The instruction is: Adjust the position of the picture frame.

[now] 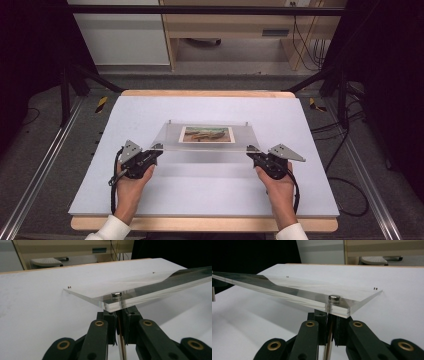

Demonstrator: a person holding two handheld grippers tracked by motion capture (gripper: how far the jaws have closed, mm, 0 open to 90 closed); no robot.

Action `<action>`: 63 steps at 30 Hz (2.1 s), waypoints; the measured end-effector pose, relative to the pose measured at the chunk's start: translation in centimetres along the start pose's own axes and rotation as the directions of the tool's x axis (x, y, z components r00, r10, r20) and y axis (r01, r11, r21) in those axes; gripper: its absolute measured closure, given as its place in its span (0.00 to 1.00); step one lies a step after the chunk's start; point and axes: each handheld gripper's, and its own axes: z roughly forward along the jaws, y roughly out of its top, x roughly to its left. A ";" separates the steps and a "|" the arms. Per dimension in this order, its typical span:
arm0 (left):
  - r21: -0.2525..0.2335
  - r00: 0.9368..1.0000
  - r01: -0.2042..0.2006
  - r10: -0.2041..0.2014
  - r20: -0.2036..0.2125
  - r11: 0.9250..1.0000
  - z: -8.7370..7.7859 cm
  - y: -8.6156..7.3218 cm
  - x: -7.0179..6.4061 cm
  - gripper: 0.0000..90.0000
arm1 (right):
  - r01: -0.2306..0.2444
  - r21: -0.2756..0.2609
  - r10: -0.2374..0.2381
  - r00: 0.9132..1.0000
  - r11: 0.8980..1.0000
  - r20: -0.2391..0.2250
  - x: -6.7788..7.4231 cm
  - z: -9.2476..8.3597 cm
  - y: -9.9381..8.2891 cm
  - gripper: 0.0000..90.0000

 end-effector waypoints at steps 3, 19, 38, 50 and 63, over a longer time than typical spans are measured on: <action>0.007 1.000 0.001 -0.001 -0.005 1.000 0.0 -0.1 -0.2 0.91 | -0.004 0.002 0.004 1.000 1.000 0.001 -0.1 0.0 -0.2 0.93; 0.102 1.000 0.028 -0.027 -0.014 0.994 -0.1 -1.5 -0.8 0.92 | -0.001 0.090 0.001 1.000 0.996 -0.007 -0.4 -0.2 -1.5 0.94; 0.227 1.000 0.005 -0.010 0.020 0.974 0.8 -2.9 -1.3 0.92 | -0.003 0.208 -0.012 0.997 0.978 0.071 -0.5 0.0 -3.0 0.93; 0.233 1.000 -0.014 0.008 0.025 0.972 0.8 -2.9 -1.2 0.92 | -0.023 0.200 0.009 0.998 0.980 0.069 -0.6 -0.1 -3.1 0.92; 0.238 0.999 -0.038 0.034 0.022 0.970 0.8 -2.9 -1.3 0.90 | -0.032 0.203 0.020 0.998 0.979 0.061 -0.7 -0.3 -3.1 0.90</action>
